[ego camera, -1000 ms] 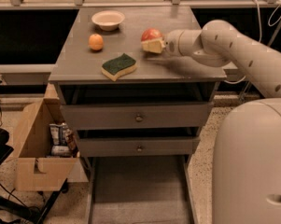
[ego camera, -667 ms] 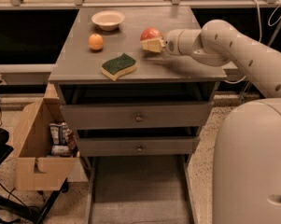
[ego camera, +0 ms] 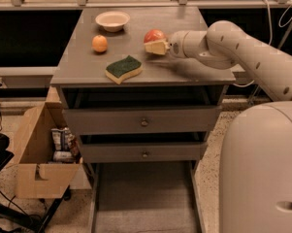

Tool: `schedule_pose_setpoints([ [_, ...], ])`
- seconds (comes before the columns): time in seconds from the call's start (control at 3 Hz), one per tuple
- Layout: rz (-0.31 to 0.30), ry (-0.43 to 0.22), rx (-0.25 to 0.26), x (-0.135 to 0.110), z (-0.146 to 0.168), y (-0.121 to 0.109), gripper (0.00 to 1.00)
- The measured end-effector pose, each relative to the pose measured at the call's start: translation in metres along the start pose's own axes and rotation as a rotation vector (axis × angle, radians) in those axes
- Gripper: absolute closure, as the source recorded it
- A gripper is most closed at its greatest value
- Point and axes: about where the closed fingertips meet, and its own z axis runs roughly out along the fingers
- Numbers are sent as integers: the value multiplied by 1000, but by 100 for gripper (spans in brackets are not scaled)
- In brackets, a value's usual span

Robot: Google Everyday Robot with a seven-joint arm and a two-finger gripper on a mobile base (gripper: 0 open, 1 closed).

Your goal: Pick apple from bottom drawer and place on counter

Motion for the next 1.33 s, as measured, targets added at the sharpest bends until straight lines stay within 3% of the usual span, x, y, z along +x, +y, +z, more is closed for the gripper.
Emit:
schedule_pose_setpoints([
  [0.33, 0, 1, -4, 0, 2, 2, 4],
  [1.0, 4, -6, -16, -4, 3, 4, 0],
  [1.33, -60, 2, -31, -49, -19, 6, 0],
])
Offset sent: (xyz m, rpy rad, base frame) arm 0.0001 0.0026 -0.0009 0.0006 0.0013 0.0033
